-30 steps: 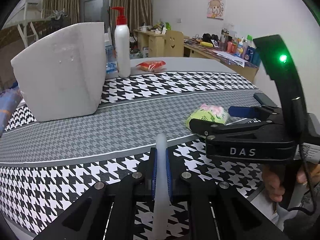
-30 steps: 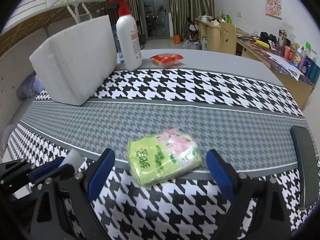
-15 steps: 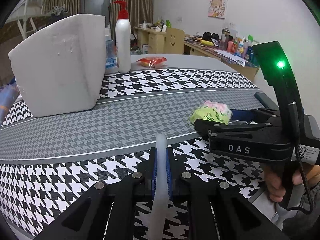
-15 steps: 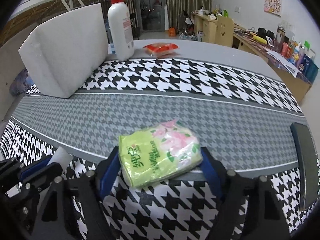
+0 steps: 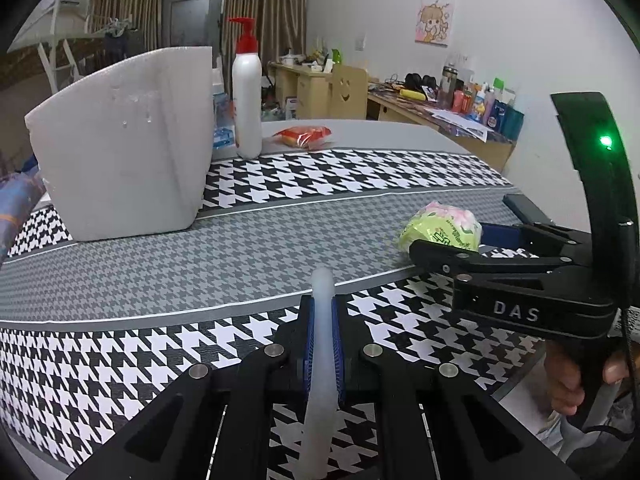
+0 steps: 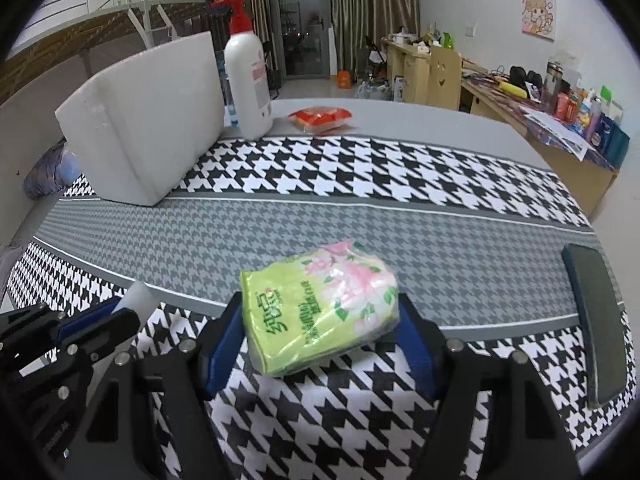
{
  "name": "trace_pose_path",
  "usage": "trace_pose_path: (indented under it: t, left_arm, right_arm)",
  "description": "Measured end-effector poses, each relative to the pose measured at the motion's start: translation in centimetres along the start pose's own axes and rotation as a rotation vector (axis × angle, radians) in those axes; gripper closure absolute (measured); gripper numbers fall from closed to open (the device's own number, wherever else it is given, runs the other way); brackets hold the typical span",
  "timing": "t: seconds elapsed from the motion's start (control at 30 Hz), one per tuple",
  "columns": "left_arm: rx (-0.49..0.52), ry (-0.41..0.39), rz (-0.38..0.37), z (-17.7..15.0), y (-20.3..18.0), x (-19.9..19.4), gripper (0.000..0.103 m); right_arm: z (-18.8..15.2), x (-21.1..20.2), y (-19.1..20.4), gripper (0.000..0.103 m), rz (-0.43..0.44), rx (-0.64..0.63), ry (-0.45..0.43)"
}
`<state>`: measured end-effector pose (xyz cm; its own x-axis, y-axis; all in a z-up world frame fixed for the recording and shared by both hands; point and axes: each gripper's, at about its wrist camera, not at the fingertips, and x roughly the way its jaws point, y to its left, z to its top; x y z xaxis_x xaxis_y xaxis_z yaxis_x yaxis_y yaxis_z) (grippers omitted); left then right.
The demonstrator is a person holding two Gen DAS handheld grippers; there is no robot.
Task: Organize soft objects
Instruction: 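Carry the green tissue pack up over the white foam box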
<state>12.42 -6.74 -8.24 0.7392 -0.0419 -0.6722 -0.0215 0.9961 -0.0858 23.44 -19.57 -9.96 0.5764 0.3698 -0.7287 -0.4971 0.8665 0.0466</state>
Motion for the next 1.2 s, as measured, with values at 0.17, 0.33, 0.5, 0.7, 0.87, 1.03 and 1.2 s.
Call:
trace_pose_path:
  t: [0.17,0.33,0.5,0.7,0.87,1.03,1.2]
  left_arm:
    - [0.006,-0.004,-0.004,-0.1,-0.4,-0.4,0.094]
    - [0.014,-0.002,-0.011,-0.3,-0.7,-0.6,0.094]
    - [0.017,0.004,-0.016,-0.2,-0.8,-0.5,0.094]
    - [0.019,-0.007,-0.010,0.0,-0.5,-0.9,0.094]
    - [0.026,-0.015,-0.008,0.3,-0.4,-1.4,0.094]
    - [0.028,-0.038,-0.005,0.9,-0.3,-2.2,0.094]
    - [0.037,-0.054,-0.008,1.3,-0.3,-2.9,0.094]
  right_arm:
    - [-0.4,-1.6,-0.1,0.028,0.000,0.002,-0.023]
    - [-0.5,-2.2,0.0,0.028,-0.004,0.010,-0.032]
    - [-0.6,-2.9,0.1,0.028,-0.006,0.025,-0.044]
    - [-0.6,-3.6,0.3,0.028,-0.007,0.035,-0.065]
    - [-0.5,-4.4,0.6,0.028,-0.005,0.034,-0.092]
    - [-0.3,-5.4,1.0,0.028,0.004,0.034,-0.119]
    - [-0.1,-6.3,1.2,0.028,0.014,0.033,-0.150]
